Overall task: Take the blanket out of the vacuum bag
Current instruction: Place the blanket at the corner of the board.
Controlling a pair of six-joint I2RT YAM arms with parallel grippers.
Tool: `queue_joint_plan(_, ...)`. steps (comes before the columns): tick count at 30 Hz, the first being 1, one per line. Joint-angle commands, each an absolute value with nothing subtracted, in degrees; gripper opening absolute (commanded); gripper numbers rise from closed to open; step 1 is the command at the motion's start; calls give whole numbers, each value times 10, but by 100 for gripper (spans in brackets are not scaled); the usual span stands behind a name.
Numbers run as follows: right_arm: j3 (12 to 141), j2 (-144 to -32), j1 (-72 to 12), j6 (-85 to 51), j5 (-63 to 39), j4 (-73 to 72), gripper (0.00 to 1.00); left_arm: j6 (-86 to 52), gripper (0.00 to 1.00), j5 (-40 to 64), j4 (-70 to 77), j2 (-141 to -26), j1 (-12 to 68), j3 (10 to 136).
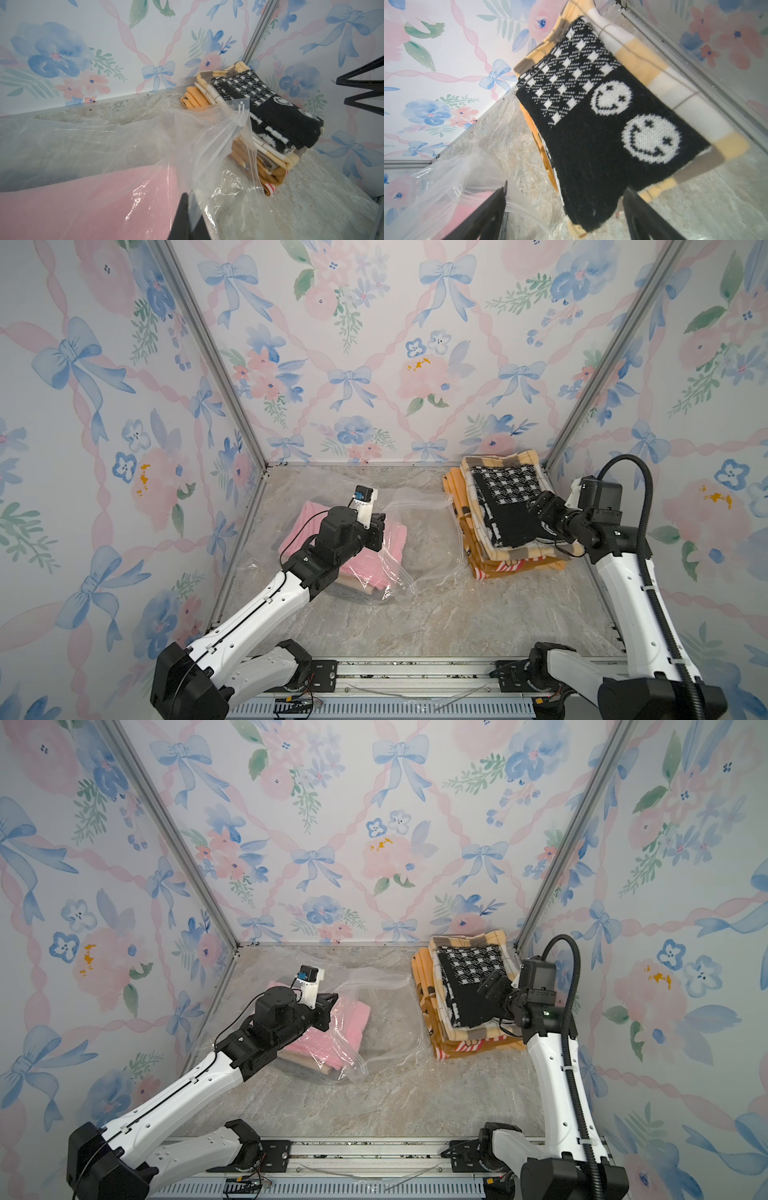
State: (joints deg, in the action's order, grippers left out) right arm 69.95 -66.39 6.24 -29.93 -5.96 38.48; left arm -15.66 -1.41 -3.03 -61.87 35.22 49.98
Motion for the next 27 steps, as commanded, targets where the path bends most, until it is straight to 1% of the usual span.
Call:
queue_joint_plan(1, 726, -723, 54, -272, -62, 327, 76, -157, 0, -10, -24, -625, 349, 501)
queue_joint_plan(5, 785, -809, 41, -260, -58, 278, 68, -153, 0, -20, -38, -628, 350, 508)
queue_joint_plan(6, 804, -832, 37, -255, -58, 278, 64, -153, 0, -22, -42, -627, 349, 509)
queue_joint_plan(7, 820, -852, 32, -253, -55, 290, 60, -153, 0, -25, -46, -624, 349, 510)
queue_joint_plan(11, 853, -902, 8, -252, -50, 358, 52, -158, 0, -37, -54, -614, 349, 503)
queue_joint_plan(13, 827, -893, -13, -257, -28, 385, 50, -159, 0, -41, -58, -609, 349, 499)
queue_joint_plan(16, 744, -847, -45, -279, 24, 399, 46, -157, 0, -42, -57, -610, 349, 497)
queue_joint_plan(19, 656, -799, -64, -305, 49, 389, 43, -156, 0, -32, -47, -619, 349, 499)
queue_joint_plan(21, 603, -786, -69, -315, 33, 363, 43, -156, 0, -22, -38, -626, 349, 502)
queue_joint_plan(24, 527, -771, -70, -309, -31, 273, 42, -159, 0, -7, -32, -636, 349, 510)
queue_joint_plan(27, 514, -739, -71, -295, -67, 249, 42, -162, 0, -2, -34, -632, 350, 513)
